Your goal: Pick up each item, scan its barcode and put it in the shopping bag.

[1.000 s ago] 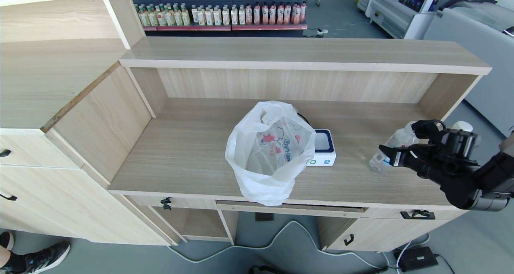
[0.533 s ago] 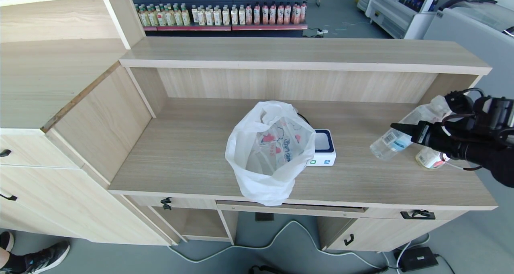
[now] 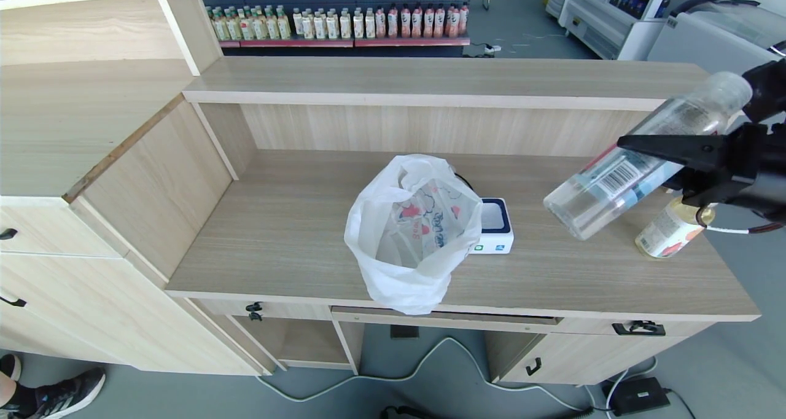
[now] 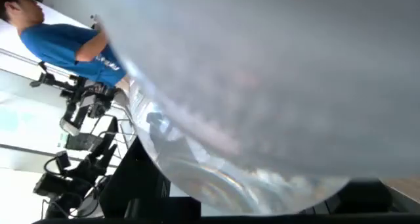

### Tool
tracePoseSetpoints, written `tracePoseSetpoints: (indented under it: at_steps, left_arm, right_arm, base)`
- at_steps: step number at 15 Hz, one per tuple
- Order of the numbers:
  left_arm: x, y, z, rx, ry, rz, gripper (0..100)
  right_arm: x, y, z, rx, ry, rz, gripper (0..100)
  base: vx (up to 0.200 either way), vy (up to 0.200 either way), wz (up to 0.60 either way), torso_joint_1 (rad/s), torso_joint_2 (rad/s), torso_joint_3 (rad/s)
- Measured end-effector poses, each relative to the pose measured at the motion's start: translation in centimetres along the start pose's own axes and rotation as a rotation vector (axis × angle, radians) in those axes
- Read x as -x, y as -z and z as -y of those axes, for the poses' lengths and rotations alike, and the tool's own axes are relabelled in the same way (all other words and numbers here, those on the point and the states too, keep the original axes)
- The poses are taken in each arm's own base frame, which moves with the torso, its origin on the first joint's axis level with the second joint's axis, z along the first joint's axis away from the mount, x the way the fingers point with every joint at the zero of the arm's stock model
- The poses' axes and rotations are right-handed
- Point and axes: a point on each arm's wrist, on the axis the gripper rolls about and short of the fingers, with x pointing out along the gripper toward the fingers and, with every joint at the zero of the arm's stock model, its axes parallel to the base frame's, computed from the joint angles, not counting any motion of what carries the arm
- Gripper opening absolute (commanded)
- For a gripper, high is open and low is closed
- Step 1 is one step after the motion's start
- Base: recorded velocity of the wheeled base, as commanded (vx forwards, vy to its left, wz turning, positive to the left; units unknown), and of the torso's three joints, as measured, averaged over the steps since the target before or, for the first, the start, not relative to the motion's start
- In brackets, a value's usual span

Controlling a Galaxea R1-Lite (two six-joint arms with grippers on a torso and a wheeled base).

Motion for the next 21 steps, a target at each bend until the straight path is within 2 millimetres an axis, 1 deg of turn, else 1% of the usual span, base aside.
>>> tracePoseSetpoints:
  at_steps: [2,4,8,11,15,21]
  left_arm:
    - [0.0,0.0,0.0,0.0,0.0,0.0,100]
    - [0.0,0.0,0.0,0.0,0.0,0.0,100]
    - [0.0,0.0,0.0,0.0,0.0,0.0,100]
    - [0.0,0.0,0.0,0.0,0.0,0.0,100]
    - [0.0,0.0,0.0,0.0,0.0,0.0,100]
    - [0.0,0.0,0.0,0.001,0.0,0.0,100]
  right_arm:
    - [0.4,0.2,-3.6,-0.067,-0.139,-0.054,0]
    - [1.1,0.3,-6.1,-0.052,-0.243,-0.104,0]
    - [1.9,0.8,-9.0,-0.033,-0.319,-0.123,0]
    - [2.4,1.9,-9.9,0.001,-0.395,-0.181,0]
    - [2.9,3.5,-9.7,0.057,-0.398,-0.184,0]
    - [3.2,4.2,-9.6,0.081,-0.4,-0.185,0]
  base:
    - [0.0,0.0,0.0,0.0,0.0,0.0]
    - [0.0,0.0,0.0,0.0,0.0,0.0]
    - [0.0,0.0,0.0,0.0,0.0,0.0]
    - [0.0,0.0,0.0,0.0,0.0,0.0]
    - [0.0,0.0,0.0,0.0,0.0,0.0]
    - [0.0,0.0,0.0,0.0,0.0,0.0]
